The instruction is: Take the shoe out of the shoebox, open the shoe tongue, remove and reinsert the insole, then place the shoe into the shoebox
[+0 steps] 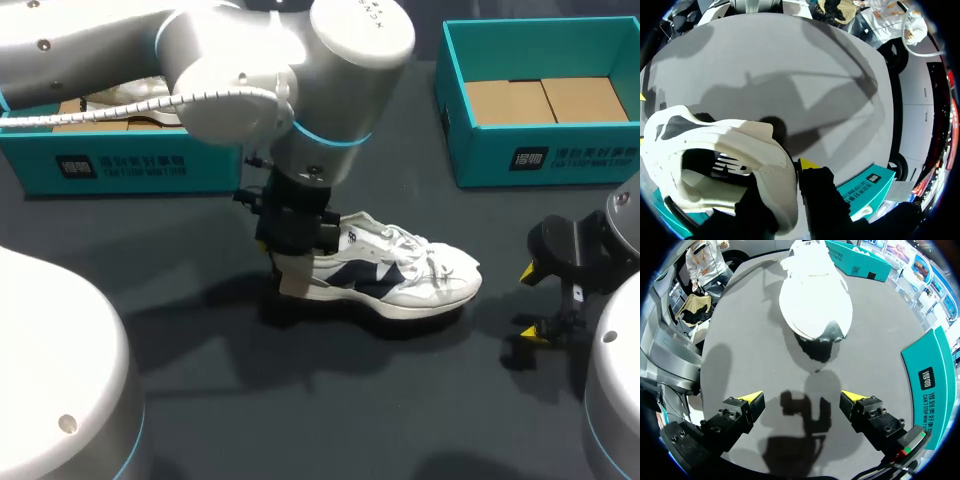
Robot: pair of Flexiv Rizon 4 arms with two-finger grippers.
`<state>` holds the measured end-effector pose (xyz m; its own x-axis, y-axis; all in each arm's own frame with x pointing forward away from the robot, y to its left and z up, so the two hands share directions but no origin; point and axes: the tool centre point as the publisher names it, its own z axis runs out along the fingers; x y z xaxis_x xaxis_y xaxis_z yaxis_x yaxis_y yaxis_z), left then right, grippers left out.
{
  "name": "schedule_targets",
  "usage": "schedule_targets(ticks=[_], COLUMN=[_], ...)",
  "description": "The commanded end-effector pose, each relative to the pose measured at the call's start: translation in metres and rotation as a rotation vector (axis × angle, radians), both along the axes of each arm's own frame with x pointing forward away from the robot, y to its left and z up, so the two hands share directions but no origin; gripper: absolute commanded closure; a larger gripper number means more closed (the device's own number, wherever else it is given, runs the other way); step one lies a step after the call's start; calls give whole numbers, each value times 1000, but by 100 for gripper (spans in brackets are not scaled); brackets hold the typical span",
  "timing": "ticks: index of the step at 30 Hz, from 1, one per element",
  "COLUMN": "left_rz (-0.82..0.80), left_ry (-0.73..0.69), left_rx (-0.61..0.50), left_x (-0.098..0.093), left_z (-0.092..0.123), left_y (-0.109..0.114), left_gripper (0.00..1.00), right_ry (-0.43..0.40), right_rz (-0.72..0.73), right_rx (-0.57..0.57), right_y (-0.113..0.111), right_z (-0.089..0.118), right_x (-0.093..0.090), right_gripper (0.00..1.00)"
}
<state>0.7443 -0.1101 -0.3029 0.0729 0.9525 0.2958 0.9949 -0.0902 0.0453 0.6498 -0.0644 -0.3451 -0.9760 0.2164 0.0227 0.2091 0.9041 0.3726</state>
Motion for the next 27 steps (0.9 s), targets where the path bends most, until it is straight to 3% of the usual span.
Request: schedule_targets(ticks=[1,15,27], left_rz=[-9,-25,-17], left_ry=[-8,2,3], left_rx=[6,20,40], left_x=[-1,-4,-6], left_z=[-13,-44,-57], left_y=[-10,-21,-25], left_gripper=[100,100,100], right_ry=[-3,-3,-3], right_rz=[-1,-1,-1], right_rx=[-1,-1,-1], right_y=[0,0,0], right_z=[1,1,1], right_x=[-2,-2,-2], right_gripper=[0,0,0])
